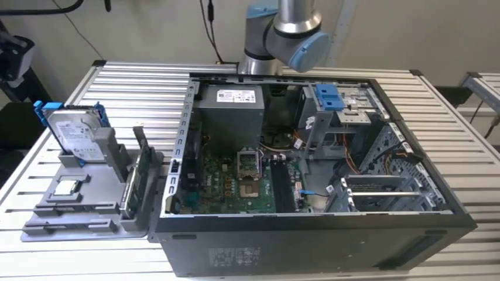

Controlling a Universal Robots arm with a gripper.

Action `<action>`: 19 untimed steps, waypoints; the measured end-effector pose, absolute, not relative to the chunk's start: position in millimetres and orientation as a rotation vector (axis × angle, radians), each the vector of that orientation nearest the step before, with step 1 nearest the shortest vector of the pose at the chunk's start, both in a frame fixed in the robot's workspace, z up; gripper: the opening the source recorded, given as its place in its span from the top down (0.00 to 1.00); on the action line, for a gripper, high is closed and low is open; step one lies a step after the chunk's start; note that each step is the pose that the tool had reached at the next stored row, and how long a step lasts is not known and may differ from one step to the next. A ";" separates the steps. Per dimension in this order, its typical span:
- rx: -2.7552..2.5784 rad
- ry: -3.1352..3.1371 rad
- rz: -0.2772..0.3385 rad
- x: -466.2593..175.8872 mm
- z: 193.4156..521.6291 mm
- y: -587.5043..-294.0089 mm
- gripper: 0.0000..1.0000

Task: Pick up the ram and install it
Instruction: 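Reach for the ram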

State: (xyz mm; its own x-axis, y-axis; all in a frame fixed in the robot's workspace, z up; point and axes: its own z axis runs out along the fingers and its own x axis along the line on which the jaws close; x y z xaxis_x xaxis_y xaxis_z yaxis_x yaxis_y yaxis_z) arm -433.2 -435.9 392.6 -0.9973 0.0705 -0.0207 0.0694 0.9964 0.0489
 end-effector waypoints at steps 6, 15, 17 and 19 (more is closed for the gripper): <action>0.109 3.116 0.075 -432.2 392.6 -444.7 0.89; 0.108 3.116 0.075 -431.8 392.6 -457.6 0.89; 0.108 3.116 0.075 -431.8 392.6 -460.6 0.89; 0.107 3.116 0.075 -431.9 392.6 -463.2 0.89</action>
